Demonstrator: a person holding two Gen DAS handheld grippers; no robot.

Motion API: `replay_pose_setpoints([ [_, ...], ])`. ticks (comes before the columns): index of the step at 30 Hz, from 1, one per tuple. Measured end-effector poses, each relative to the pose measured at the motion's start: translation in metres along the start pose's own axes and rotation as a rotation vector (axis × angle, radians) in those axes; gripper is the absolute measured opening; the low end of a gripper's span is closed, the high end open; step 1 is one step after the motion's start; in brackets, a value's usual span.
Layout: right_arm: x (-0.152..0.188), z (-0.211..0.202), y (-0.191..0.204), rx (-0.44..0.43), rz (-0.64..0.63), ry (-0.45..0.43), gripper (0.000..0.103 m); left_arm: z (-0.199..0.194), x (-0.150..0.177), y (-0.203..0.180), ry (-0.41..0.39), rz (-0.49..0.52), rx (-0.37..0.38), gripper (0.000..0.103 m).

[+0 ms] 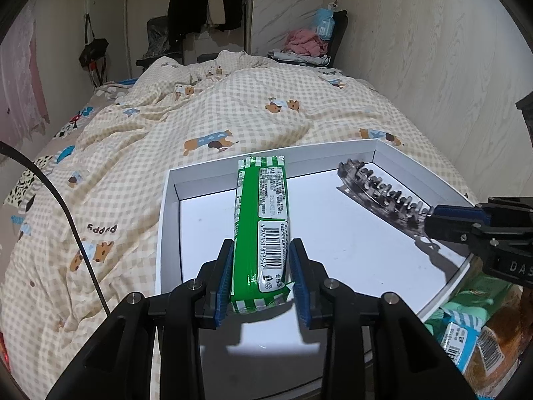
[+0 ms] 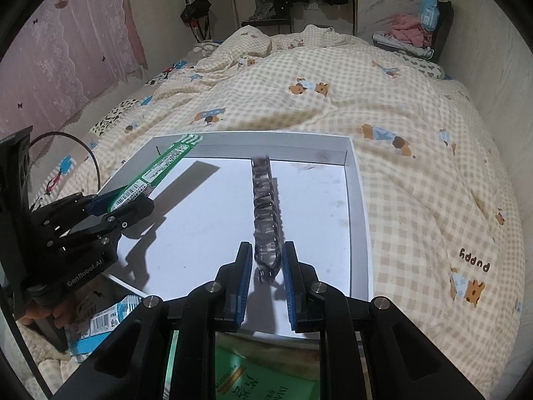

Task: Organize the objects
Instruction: 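Open both tools to drop the snack bar and claw clip into the tray, then lift both open tools away from the tray toward the snack pile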

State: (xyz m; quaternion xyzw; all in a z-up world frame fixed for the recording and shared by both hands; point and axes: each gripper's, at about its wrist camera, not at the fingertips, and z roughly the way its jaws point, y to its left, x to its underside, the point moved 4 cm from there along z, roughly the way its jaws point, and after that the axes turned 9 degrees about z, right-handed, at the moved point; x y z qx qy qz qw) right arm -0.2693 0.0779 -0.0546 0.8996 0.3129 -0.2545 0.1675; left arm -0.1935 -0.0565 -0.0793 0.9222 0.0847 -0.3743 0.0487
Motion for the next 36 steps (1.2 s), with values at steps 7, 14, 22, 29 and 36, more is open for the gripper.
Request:
replay_pose_setpoints([
  [7,0.002,-0.004,0.002,0.021,-0.019,-0.020,0.062,-0.001,0.000,0.001,-0.001,-0.002,-0.010,0.047],
  [14,0.002,-0.005,0.005,0.019,-0.026,-0.027,0.062,-0.002,0.000,0.002,-0.006,0.001,-0.015,0.056],
  [22,0.003,-0.008,0.006,-0.008,-0.019,-0.033,0.062,-0.007,-0.003,0.002,-0.033,0.003,-0.029,0.075],
  [29,0.002,-0.014,0.008,-0.025,-0.024,-0.058,0.062,-0.016,-0.005,0.006,-0.071,-0.013,-0.007,0.077],
  [36,0.000,-0.026,0.012,-0.063,-0.023,-0.091,0.062,-0.034,-0.010,0.009,-0.138,-0.030,0.003,0.077],
])
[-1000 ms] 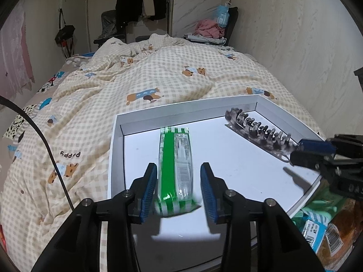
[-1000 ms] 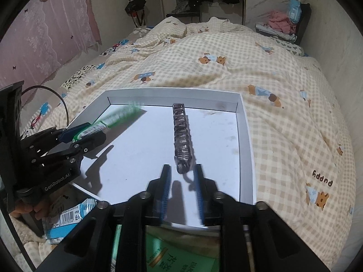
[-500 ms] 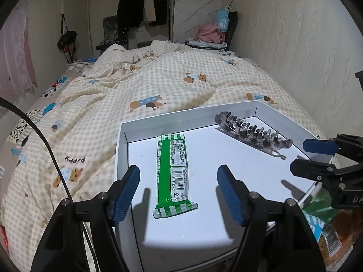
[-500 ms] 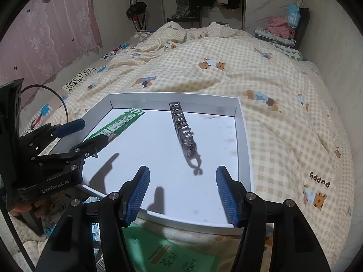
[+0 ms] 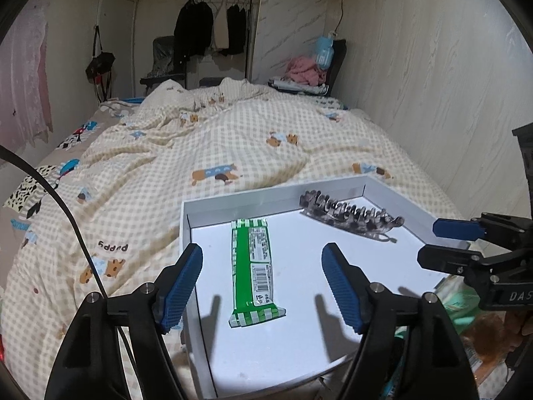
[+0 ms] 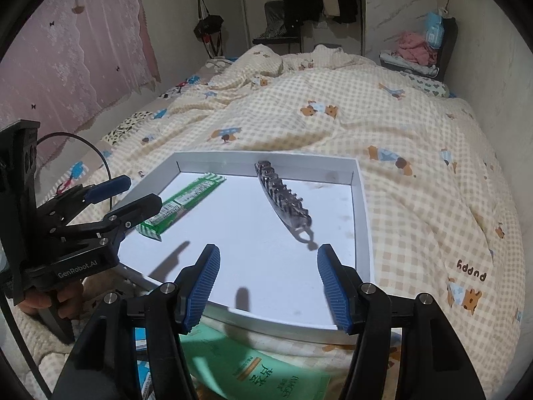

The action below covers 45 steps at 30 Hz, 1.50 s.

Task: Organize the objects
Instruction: 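Lift both open tools away from the tray toward the snack pile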

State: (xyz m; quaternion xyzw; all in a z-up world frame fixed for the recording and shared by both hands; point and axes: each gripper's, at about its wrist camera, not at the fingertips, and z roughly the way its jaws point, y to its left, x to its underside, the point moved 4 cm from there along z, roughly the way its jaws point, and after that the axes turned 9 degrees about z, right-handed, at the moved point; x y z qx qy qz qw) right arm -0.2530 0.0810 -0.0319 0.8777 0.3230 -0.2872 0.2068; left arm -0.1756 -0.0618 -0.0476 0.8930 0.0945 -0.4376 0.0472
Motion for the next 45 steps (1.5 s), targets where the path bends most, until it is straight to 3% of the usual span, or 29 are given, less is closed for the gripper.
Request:
replay_pose_setpoints([
  [8,-0.005,-0.029,0.009,-0.052,-0.021,-0.038,0.062,-0.032,-0.017,0.003,-0.067,-0.010,0.014,0.078],
  [14,-0.013,-0.078,0.027,-0.091,-0.096,-0.086,0.062,-0.085,-0.039,-0.005,-0.159,0.057,0.024,0.080],
  [18,-0.010,-0.117,0.035,-0.152,-0.124,-0.118,0.062,-0.122,-0.045,-0.008,-0.207,0.052,0.079,0.082],
  [20,-0.006,-0.134,0.037,-0.186,-0.120,-0.128,0.071,-0.142,-0.045,-0.009,-0.233,0.058,0.099,0.084],
  [21,-0.005,-0.141,0.037,-0.190,-0.120,-0.139,0.084,-0.149,-0.045,-0.010,-0.243,0.063,0.106,0.084],
  [26,0.009,-0.169,0.040,-0.182,-0.158,-0.191,0.086,-0.176,-0.038,-0.011,-0.275,0.070,0.125,0.086],
  [33,0.026,-0.174,0.034,-0.195,-0.133,-0.185,0.086,-0.191,-0.025,-0.015,-0.282,0.081,0.154,0.088],
  [37,0.035,-0.170,0.030,-0.203,-0.119,-0.167,0.086,-0.198,-0.016,-0.022,-0.304,0.102,0.161,0.102],
  [45,0.055,-0.162,0.032,-0.224,-0.116,-0.153,0.086,-0.200,0.003,-0.035,-0.286,0.115,0.186,0.102],
])
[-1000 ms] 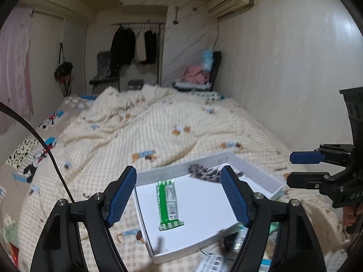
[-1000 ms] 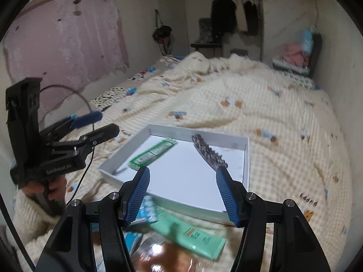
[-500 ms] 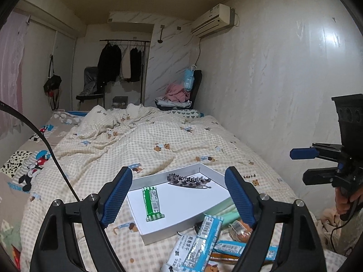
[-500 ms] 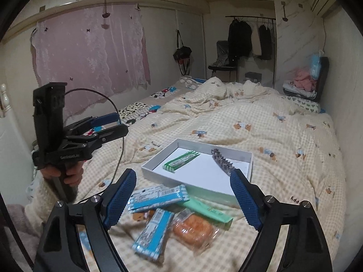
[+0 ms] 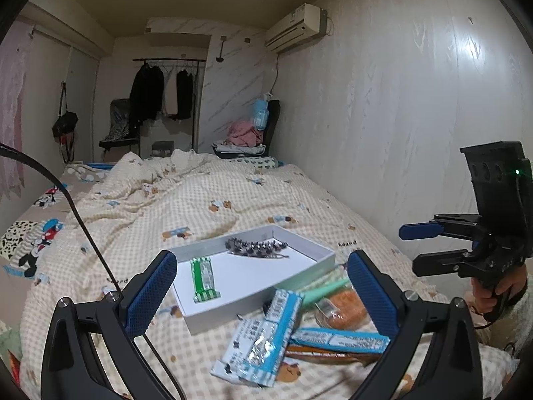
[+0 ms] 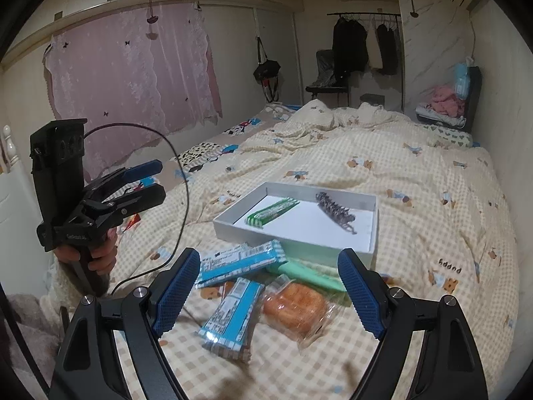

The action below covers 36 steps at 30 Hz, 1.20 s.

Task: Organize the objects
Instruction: 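Lift both open tools away from the tray toward the snack pile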

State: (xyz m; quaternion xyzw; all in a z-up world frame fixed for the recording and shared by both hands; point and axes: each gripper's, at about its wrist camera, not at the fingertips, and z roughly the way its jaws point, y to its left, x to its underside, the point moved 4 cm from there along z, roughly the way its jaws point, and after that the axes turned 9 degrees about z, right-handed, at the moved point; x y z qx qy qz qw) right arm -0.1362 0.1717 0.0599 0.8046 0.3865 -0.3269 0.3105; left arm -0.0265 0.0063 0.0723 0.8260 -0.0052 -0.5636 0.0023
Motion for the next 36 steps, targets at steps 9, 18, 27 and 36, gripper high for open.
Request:
replay_pose_setpoints([
  [9,0.026,0.008,0.010,-0.020,0.022,0.032,0.086,-0.006,0.015,-0.020,0.040,0.077,-0.070,0.102],
  [18,0.046,0.012,0.010,0.013,0.206,0.149,0.086,-0.022,0.045,-0.027,0.110,0.199,-0.238,0.102],
  [27,0.063,-0.001,0.005,-0.024,0.397,0.143,0.086,-0.017,0.075,-0.023,0.163,0.217,-0.367,0.102],
  [36,0.052,-0.007,0.047,-0.140,0.394,0.140,0.086,-0.018,0.075,-0.015,0.149,0.177,-0.432,0.102],
])
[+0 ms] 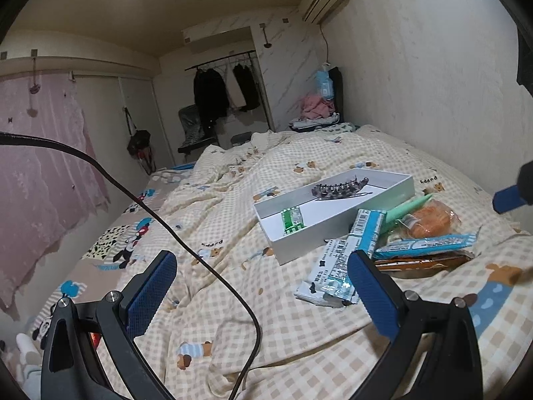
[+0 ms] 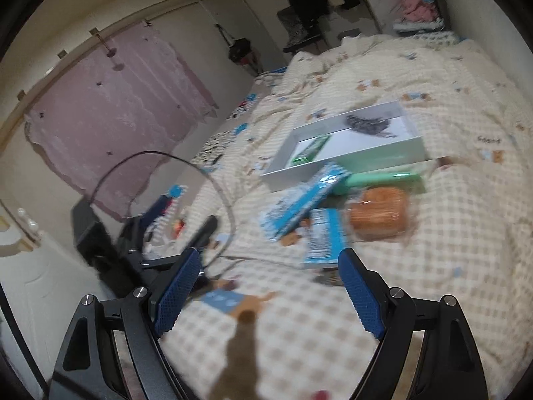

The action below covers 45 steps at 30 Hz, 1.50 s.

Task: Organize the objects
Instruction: 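Lift both open tools away from the tray toward the snack pile, then lower the left tool onto the blue-and-white snack bar and grasp it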

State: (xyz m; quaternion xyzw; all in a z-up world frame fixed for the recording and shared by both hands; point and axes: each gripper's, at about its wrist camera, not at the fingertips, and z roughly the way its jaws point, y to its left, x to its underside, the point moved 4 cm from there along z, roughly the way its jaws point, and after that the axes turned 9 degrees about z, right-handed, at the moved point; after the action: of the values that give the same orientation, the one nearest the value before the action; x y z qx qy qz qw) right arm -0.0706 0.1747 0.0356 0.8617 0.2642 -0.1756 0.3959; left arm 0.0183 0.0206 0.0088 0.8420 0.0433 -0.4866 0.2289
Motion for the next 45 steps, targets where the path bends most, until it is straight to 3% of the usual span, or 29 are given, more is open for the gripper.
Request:
replay_pose_setpoints([
  [8,0.008,0.021,0.008,0.096,-0.049,0.027,0.086,0.014,-0.001,-0.007,0.052,0.021,-0.036,0.102],
  [18,0.009,0.010,0.013,0.089,-0.039,-0.027,0.086,0.023,0.005,-0.007,0.119,0.011,-0.089,0.102],
  [28,0.002,0.002,0.023,0.086,-0.062,-0.097,0.086,0.036,0.010,0.017,0.193,-0.169,-0.186,0.102],
  [33,-0.004,0.000,0.020,0.096,-0.050,-0.126,0.086,0.038,0.006,0.018,0.185,-0.184,-0.233,0.102],
  [45,-0.026,-0.011,0.016,0.098,-0.021,-0.198,0.086,0.046,-0.009,0.032,0.182,-0.316,-0.182,0.102],
])
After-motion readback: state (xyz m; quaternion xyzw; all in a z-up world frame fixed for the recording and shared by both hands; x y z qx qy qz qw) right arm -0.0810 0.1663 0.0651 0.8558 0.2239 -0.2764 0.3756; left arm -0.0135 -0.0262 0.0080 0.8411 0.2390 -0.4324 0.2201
